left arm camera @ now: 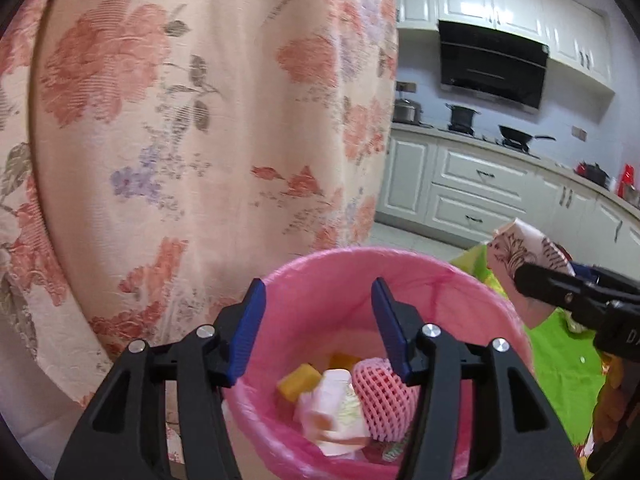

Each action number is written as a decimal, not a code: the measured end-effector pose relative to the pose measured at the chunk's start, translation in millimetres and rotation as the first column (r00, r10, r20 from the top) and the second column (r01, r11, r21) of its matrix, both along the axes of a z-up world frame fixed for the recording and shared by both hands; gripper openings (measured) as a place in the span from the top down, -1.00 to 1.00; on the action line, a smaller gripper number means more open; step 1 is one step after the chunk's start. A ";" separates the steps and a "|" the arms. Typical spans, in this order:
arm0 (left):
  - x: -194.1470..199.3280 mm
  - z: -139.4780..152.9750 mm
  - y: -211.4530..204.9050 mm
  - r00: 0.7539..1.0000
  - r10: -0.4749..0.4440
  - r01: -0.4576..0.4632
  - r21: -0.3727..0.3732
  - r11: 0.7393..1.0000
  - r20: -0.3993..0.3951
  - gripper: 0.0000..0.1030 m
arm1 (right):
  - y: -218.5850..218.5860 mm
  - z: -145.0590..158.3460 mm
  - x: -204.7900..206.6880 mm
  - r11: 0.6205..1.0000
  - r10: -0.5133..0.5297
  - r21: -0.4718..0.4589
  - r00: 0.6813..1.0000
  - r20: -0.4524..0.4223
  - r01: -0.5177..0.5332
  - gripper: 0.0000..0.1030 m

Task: Collect trash
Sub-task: 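Carry both paper cups over the wastebasket and open both tools, then move both open tools back toward the remaining items on the table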

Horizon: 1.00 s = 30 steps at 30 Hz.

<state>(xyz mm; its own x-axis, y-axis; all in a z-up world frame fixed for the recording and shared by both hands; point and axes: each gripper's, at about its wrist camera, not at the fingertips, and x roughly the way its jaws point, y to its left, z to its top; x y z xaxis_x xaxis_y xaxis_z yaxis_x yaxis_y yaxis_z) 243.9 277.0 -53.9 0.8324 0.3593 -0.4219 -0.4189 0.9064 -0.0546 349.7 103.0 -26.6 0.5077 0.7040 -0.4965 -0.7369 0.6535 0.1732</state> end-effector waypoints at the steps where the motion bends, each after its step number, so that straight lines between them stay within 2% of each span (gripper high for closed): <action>1: -1.7 0.3 1.3 1.000 0.008 -0.008 0.001 1.000 0.000 -0.04 | 3.1 -0.7 0.6 1.000 0.007 0.002 1.000 -0.008 -0.007 -0.22; 3: -7.0 -0.9 4.6 1.000 0.030 -0.030 0.001 1.000 -0.004 -0.06 | 8.6 -3.4 0.4 1.000 0.021 0.002 1.000 -0.021 -0.021 -0.25; 4: -10.5 -1.3 5.4 0.999 0.040 -0.040 0.001 0.999 -0.005 -0.06 | 9.8 -4.5 -0.5 1.000 0.024 -0.001 0.999 -0.022 -0.024 -0.34; 7: -24.5 -2.2 7.3 0.998 0.067 -0.067 0.001 0.998 -0.009 -0.10 | 8.6 -7.3 -4.1 1.000 0.026 -0.001 0.999 -0.027 -0.026 -0.37; 13: -49.9 -1.1 -1.2 0.996 0.091 -0.091 -0.003 0.996 -0.009 -0.43 | -5.9 -7.7 -16.0 1.000 0.011 -0.009 1.000 -0.023 -0.012 -0.37; 15: -57.0 1.5 -10.8 0.996 0.085 -0.085 0.007 0.996 -0.001 -0.65 | -12.0 -7.9 -20.9 1.000 0.005 -0.012 1.000 -0.026 -0.005 -0.37; 20: -63.7 11.2 -38.3 0.998 0.048 -0.049 0.019 0.999 0.035 -0.90 | -32.8 -9.0 -36.6 0.999 -0.031 -0.023 0.999 -0.019 0.030 -0.42; 30: -67.1 22.0 -93.7 0.996 -0.064 0.062 0.044 0.997 0.053 -0.90 | -102.9 -8.4 -58.1 0.986 -0.162 -0.034 0.987 0.011 0.162 -0.60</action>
<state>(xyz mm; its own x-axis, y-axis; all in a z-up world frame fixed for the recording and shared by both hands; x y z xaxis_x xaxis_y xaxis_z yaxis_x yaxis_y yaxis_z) 176.9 183.4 -31.9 0.8754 0.3216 -0.3608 -0.3581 0.9329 -0.0373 291.6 0.1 -35.0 0.6181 0.5942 -0.5146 -0.6218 0.7701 0.1424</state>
